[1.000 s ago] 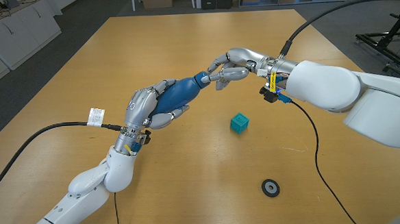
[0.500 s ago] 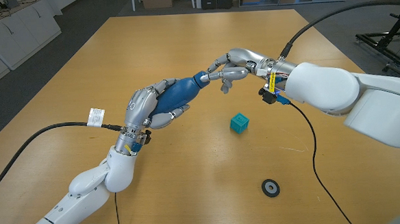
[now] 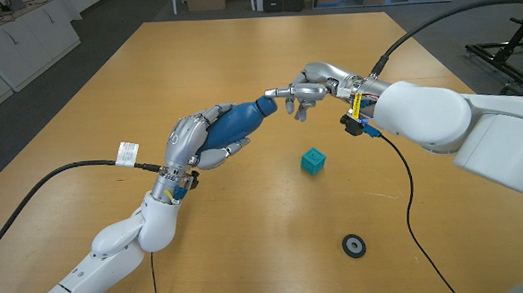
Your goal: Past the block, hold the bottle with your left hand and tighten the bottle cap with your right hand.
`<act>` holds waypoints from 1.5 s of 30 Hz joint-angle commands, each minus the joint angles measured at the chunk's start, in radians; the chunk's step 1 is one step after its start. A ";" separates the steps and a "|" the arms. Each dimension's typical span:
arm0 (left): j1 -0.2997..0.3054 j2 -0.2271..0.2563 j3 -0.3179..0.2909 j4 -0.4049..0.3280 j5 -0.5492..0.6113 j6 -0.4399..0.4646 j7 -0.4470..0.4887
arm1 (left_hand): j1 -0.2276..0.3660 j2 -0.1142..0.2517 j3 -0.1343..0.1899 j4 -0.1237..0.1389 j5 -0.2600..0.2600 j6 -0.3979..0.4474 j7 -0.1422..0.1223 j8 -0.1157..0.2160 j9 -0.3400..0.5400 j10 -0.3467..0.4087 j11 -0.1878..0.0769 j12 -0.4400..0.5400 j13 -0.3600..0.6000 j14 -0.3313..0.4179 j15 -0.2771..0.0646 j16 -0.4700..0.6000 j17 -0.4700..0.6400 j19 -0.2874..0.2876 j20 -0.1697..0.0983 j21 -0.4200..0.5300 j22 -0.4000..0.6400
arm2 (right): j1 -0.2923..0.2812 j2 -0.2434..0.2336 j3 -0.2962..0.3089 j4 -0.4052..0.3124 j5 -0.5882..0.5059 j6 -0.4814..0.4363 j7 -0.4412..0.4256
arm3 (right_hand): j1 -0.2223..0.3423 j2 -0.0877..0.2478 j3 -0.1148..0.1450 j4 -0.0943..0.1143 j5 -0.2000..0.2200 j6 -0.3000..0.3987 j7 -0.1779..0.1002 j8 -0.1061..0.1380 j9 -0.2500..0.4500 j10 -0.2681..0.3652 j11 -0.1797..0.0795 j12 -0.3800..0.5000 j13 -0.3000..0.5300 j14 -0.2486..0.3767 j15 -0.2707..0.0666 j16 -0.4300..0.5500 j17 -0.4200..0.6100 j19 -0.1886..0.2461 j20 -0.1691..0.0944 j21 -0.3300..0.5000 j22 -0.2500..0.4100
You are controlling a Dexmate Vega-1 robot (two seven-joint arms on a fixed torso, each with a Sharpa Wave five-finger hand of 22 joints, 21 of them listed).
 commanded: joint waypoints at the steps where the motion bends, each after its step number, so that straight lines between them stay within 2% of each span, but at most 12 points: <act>1: 0.003 0.000 0.003 0.004 -0.003 0.001 0.012 | 0.270 0.275 -0.002 0.005 0.006 0.315 -0.220 0.009 0.004 0.185 -0.181 0.002 0.001 0.015 -0.145 0.003 0.005 -0.002 -0.124 0.002 0.004 | 0.126 -0.022 -0.138 -0.046 0.025 -0.155 -0.136 | -0.097 -0.009 -0.040 0.056 0.007 -0.215 0.010 -0.071 -0.047 -0.074 -0.007 -0.137 -0.187 -0.060 -0.003 -0.013 0.014 -0.023 0.010 -0.010 -0.006; 3: 0.002 -0.001 0.005 0.007 -0.007 -0.001 0.015 | 0.270 0.276 -0.002 0.005 0.006 0.317 -0.218 0.009 0.004 0.185 -0.182 0.002 0.002 0.015 -0.145 0.003 0.005 -0.002 -0.124 0.002 0.004 | 0.119 -0.037 -0.153 -0.055 0.025 -0.155 -0.199 | -0.118 -0.006 -0.054 0.066 0.008 -0.326 0.027 -0.133 -0.094 -0.110 -0.012 -0.246 -0.316 -0.100 -0.002 -0.029 0.027 -0.027 0.019 -0.015 -0.010; 4: 0.002 -0.002 0.006 0.009 -0.009 -0.003 0.017 | 0.271 0.276 -0.002 0.006 0.006 0.317 -0.219 0.009 0.004 0.185 -0.179 0.002 0.002 0.016 -0.145 0.003 0.005 -0.002 -0.124 0.002 0.004 | 0.117 -0.045 -0.163 -0.059 0.025 -0.155 -0.232 | -0.138 -0.010 -0.069 0.072 0.007 -0.429 0.046 -0.201 -0.120 -0.184 -0.009 -0.283 -0.333 -0.142 0.000 -0.044 0.036 -0.038 0.047 -0.022 -0.012; 5: 0.002 -0.002 0.006 0.010 -0.012 -0.004 0.016 | 0.271 0.277 -0.002 0.006 0.006 0.317 -0.220 0.009 0.004 0.185 -0.180 0.002 0.002 0.016 -0.145 0.003 0.005 -0.002 -0.124 0.003 0.004 | 0.119 -0.056 -0.183 -0.063 0.020 -0.155 -0.271 | -0.138 -0.010 -0.069 0.072 0.007 -0.429 0.046 -0.201 -0.120 -0.184 -0.009 -0.283 -0.333 -0.142 0.000 -0.044 0.036 -0.038 0.047 -0.022 -0.012; 6: 0.002 -0.002 0.006 0.011 -0.015 -0.005 0.016 | 0.271 0.277 -0.003 0.006 0.006 0.317 -0.219 0.009 0.004 0.186 -0.182 0.002 0.003 0.016 -0.145 0.003 0.006 -0.002 -0.124 0.003 0.004 | 0.120 -0.066 -0.202 -0.068 0.015 -0.155 -0.312 | -0.163 -0.018 -0.085 0.079 0.008 -0.559 0.057 -0.278 -0.139 -0.344 0.004 -0.354 -0.347 -0.211 0.012 -0.066 0.038 -0.068 0.076 -0.037 -0.013; 12: 0.006 -0.003 0.005 0.014 -0.035 -0.010 0.011 | 0.271 0.278 -0.003 0.006 0.007 0.317 -0.220 0.008 0.004 0.188 -0.183 0.002 0.003 0.017 -0.145 0.003 0.006 -0.001 -0.124 0.003 0.004 | 0.092 -0.094 -0.208 -0.074 0.039 -0.155 -0.447 | -0.183 -0.033 -0.107 0.066 0.010 -0.791 0.078 -0.408 -0.157 -0.651 0.094 -0.488 -0.339 -0.437 0.126 -0.135 0.032 -0.214 0.161 -0.097 -0.007; 13: 0.007 -0.003 0.004 0.014 -0.044 -0.012 0.007 | 0.272 0.278 -0.004 0.006 0.007 0.316 -0.221 0.008 0.004 0.187 -0.184 0.001 0.003 0.017 -0.145 0.003 0.006 -0.002 -0.124 0.003 0.004 | 0.072 -0.089 -0.194 -0.073 0.037 -0.155 -0.455 | -0.183 -0.034 -0.109 0.060 0.010 -0.848 0.095 -0.438 -0.165 -0.744 0.119 -0.544 -0.352 -0.542 0.182 -0.173 0.023 -0.274 0.192 -0.119 -0.003; 16: 0.007 -0.004 0.002 0.019 -0.083 -0.026 -0.006 | 0.272 0.278 -0.004 0.006 0.007 0.317 -0.221 0.008 0.004 0.186 -0.182 0.001 0.004 0.017 -0.145 0.003 0.006 -0.002 -0.124 0.004 0.004 | -0.019 -0.100 -0.116 -0.060 0.031 -0.084 -0.451 | -0.181 -0.031 -0.108 0.053 0.010 -0.894 0.102 -0.463 -0.173 -0.813 0.144 -0.598 -0.375 -0.643 0.236 -0.212 0.013 -0.308 0.210 -0.129 0.003; 20: 0.004 -0.013 0.002 0.028 -0.155 -0.055 -0.031 | 0.272 0.278 -0.005 0.007 0.007 0.315 -0.222 0.007 0.004 0.187 -0.183 0.000 0.004 0.017 -0.145 0.003 0.007 -0.002 -0.124 0.004 0.004 | -0.233 -0.156 0.055 -0.011 0.025 0.163 -0.458 | -0.164 -0.022 -0.101 0.037 0.011 -0.948 0.132 -0.498 -0.182 -0.923 0.186 -0.679 -0.413 -0.760 0.275 -0.267 -0.015 -0.365 0.217 -0.146 0.008; 29: -0.014 -0.038 0.008 0.046 -0.320 -0.131 -0.107 | 0.272 0.277 -0.007 0.007 0.007 0.314 -0.222 0.006 0.004 0.187 -0.181 -0.001 0.004 0.017 -0.145 0.003 0.007 -0.003 -0.124 0.004 0.003 | -0.539 -0.214 0.252 0.071 -0.066 0.510 -0.484 | -0.067 0.011 -0.054 -0.027 0.018 -1.054 0.125 -0.570 -0.198 -1.046 0.180 -0.798 -0.487 -0.928 0.295 -0.348 -0.067 -0.521 0.271 -0.199 0.015; 36: -0.043 -0.064 0.027 0.078 -0.501 -0.206 -0.208 | 0.272 0.277 -0.008 0.007 0.008 0.314 -0.219 0.006 0.005 0.188 -0.183 -0.002 0.005 0.017 -0.145 0.002 0.007 -0.004 -0.124 0.004 0.003 | -0.726 -0.135 0.320 0.168 -0.154 0.776 -0.521 | -0.036 0.019 -0.039 -0.047 0.020 -1.054 0.124 -0.576 -0.199 -1.045 0.175 -0.812 -0.502 -0.951 0.286 -0.358 -0.079 -0.546 0.243 -0.208 0.016; 45: -0.071 -0.123 0.033 0.094 -0.634 -0.234 -0.291 | 0.272 0.279 -0.010 0.008 0.008 0.315 -0.219 0.005 0.005 0.190 -0.179 -0.003 0.006 0.018 -0.145 0.002 0.008 -0.004 -0.124 0.005 0.003 | -0.829 0.029 0.323 0.396 -0.159 1.221 -0.452 | -0.025 0.024 -0.031 -0.059 0.015 -1.055 0.148 -0.589 -0.200 -1.068 0.243 -0.844 -0.530 -0.995 0.287 -0.379 -0.099 -0.571 0.192 -0.218 0.012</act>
